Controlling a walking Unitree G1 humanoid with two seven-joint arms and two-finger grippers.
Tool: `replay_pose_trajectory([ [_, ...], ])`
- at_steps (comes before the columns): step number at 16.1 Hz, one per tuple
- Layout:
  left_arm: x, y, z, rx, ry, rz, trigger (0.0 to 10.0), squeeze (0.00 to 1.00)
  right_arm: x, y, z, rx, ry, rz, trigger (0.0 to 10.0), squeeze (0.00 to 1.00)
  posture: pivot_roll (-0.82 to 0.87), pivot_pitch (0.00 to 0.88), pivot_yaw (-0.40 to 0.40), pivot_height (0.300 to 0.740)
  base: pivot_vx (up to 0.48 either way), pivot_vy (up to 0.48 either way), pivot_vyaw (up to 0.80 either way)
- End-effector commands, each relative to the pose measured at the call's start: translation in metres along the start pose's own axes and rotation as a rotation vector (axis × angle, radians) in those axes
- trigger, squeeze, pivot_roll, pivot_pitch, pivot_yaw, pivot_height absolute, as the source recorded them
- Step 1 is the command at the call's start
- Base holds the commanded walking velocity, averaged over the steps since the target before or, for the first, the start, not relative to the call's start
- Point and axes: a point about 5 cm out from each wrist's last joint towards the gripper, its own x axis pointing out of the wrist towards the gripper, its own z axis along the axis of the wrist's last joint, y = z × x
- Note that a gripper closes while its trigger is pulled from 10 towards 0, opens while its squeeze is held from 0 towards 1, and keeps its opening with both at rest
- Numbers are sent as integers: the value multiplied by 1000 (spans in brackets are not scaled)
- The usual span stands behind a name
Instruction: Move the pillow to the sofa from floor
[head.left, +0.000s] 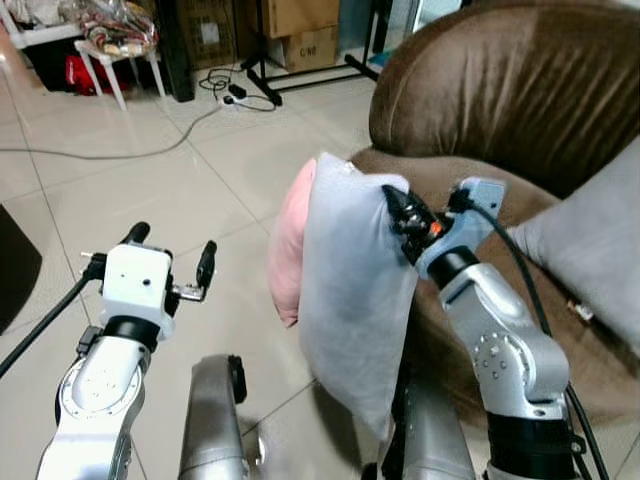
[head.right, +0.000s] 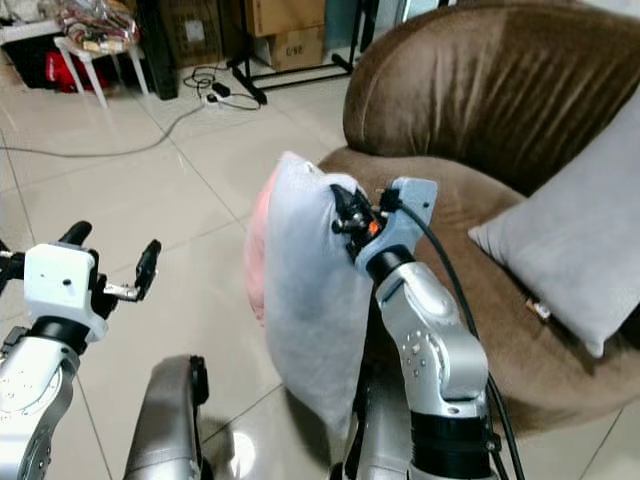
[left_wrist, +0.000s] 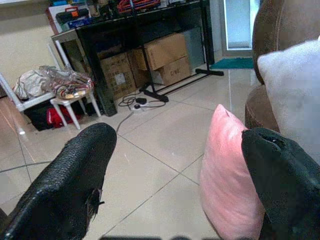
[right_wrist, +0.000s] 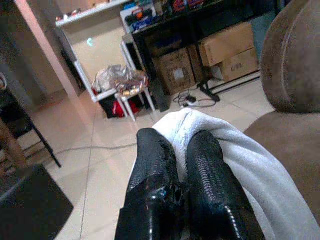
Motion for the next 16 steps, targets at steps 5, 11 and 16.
replay_pose_trajectory([
  [5, 3, -2, 6, 10, -22, 0, 10000, 0, 9, 7, 46, 27, -169, 2, 10000, 0, 23, 0, -66, 586, 0, 0, 0],
  [11, 8, 1, 10, 19, -31, 6, 10000, 0, 7, -1, 30, 12, -112, -85, 10000, 0, 20, 0, -54, 646, 0, 0, 0],
  [16, 11, 6, 12, 31, -41, 36, 10000, 0, 8, -1, 36, 21, -144, -108, 10000, 0, 13, 0, -44, 696, 0, 0, 0],
])
